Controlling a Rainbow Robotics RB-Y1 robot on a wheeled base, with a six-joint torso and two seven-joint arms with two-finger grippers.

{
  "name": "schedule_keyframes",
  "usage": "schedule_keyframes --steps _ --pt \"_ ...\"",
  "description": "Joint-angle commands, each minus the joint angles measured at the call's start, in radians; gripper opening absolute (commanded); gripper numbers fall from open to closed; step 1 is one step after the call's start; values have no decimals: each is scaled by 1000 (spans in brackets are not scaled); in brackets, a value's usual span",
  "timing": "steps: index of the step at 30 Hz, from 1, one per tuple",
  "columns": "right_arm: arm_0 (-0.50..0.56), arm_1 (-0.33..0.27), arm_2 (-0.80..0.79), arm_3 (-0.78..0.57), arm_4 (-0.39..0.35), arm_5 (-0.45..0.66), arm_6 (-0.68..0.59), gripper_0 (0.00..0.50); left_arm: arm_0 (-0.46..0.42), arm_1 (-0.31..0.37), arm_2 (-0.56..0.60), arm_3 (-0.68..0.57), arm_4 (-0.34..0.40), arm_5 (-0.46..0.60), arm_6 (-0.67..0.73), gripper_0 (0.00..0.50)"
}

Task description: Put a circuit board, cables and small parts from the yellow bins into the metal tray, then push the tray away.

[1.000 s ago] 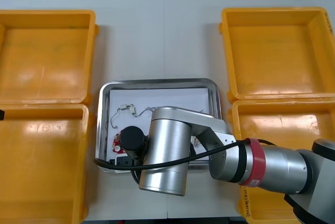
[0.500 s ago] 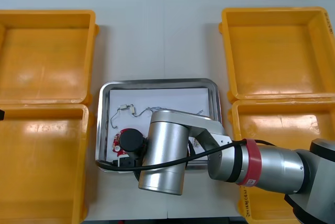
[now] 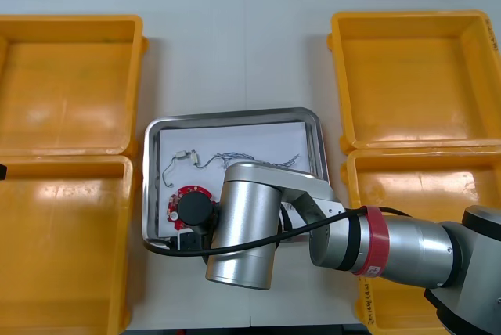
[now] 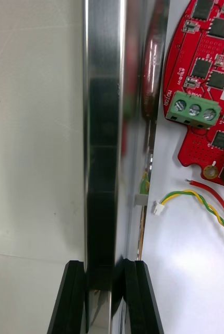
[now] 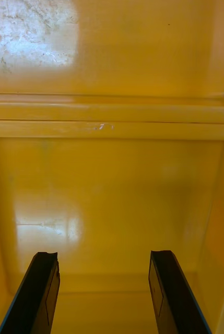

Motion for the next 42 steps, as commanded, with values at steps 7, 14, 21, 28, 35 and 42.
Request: schedule_keyframes --steps 7,14,21,28,35,42 --pt "-42 27 -2 -4 7 6 22 0 19 33 33 -28 5 6 -49 500" --pt "-58 24 -56 -4 -3 29 33 0 19 33 33 -28 5 6 -49 500" --pt "-88 22 -100 -4 15 52 39 0 19 33 33 -28 5 6 -49 500" --pt "-120 19 -117 -1 55 66 47 0 19 33 33 -28 5 6 -49 500" --pt "-144 19 -146 45 55 49 56 0 19 33 33 -28 5 6 -49 500" --pt "-164 21 -160 87 56 3 66 0 19 33 33 -28 5 6 -49 500"
